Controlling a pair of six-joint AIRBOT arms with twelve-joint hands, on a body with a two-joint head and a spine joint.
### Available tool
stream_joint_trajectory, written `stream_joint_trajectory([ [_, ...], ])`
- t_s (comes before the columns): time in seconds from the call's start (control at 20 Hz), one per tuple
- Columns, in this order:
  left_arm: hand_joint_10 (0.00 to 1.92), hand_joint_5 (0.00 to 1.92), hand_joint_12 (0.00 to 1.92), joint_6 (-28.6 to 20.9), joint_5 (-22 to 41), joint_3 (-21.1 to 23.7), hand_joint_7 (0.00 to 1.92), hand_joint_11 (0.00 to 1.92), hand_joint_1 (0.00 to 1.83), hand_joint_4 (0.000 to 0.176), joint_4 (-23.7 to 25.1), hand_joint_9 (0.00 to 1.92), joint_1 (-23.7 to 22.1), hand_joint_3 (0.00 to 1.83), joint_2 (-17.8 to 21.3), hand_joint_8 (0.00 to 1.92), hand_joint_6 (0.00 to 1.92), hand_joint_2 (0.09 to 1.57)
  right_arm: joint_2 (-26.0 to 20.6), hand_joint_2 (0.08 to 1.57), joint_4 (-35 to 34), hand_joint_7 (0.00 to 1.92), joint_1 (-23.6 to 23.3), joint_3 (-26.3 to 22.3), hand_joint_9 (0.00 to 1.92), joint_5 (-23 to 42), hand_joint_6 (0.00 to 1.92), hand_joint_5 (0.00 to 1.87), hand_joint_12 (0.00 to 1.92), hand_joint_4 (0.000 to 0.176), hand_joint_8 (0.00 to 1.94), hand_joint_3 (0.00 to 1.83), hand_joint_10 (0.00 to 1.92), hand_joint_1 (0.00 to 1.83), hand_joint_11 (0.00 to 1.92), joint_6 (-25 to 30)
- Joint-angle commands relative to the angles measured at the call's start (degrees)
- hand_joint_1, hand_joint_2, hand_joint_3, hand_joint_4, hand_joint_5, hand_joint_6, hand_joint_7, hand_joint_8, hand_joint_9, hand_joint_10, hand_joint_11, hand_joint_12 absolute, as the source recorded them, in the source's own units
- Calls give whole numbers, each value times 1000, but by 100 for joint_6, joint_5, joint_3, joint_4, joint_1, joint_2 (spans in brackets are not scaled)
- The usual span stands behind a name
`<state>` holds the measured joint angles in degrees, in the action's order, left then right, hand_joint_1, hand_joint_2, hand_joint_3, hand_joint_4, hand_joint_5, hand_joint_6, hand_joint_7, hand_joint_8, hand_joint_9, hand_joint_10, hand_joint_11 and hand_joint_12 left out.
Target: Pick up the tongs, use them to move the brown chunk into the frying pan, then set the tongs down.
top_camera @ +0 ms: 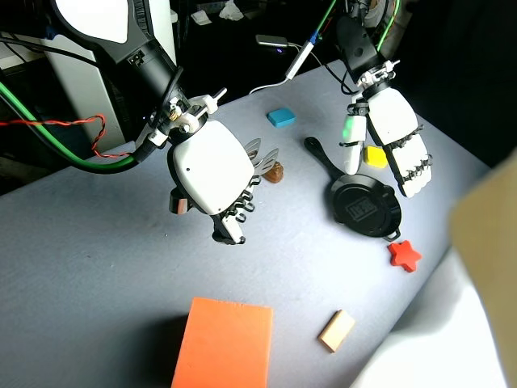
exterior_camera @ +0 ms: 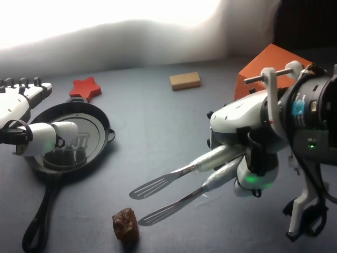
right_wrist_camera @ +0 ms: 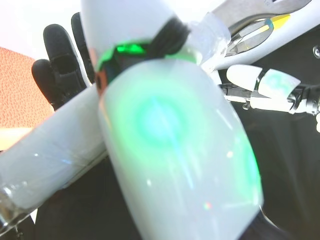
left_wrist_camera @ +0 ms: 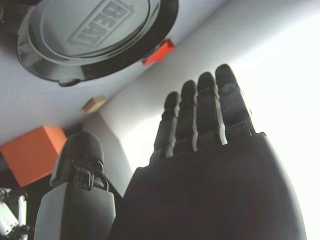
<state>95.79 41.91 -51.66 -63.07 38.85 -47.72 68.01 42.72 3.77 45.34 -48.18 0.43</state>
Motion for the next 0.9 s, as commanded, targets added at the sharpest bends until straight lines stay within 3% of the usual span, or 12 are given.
stream_joint_trajectory([
  [0.0, 0, 1, 141, 23, 507, -42, 31, 0, 24, 9, 214, 22, -37, 1, 36, 1, 0, 1274, -2, 1113, 237, 865, -32, -17, 832, 222, 3, 815, 1330, 0, 2, 1, 10, 1135, 257, 42],
  [0.1, 5, 39, 182, 38, 517, -53, 61, 0, 86, 9, 215, 43, -35, 0, 36, 4, 10, 1266, 92, 1106, 238, 859, -13, 8, 833, 230, 3, 816, 1329, 0, 1, 0, 10, 1153, 258, 43],
  [0.4, 1, 16, 201, 26, 547, -97, 53, 0, 44, 13, 213, 36, -101, 1, 6, 0, 0, 1270, 406, 1109, 245, 837, 77, 379, 826, 255, 1, 812, 1324, 0, 0, 0, 6, 1149, 251, 96],
  [0.85, 1, 33, 165, 53, 547, -140, 55, 0, 54, 5, 215, 31, -74, 3, -28, 0, 5, 1276, 676, 1104, 306, 848, 182, 571, 835, 257, 4, 818, 1323, 0, 6, 0, 8, 1152, 255, 129],
])
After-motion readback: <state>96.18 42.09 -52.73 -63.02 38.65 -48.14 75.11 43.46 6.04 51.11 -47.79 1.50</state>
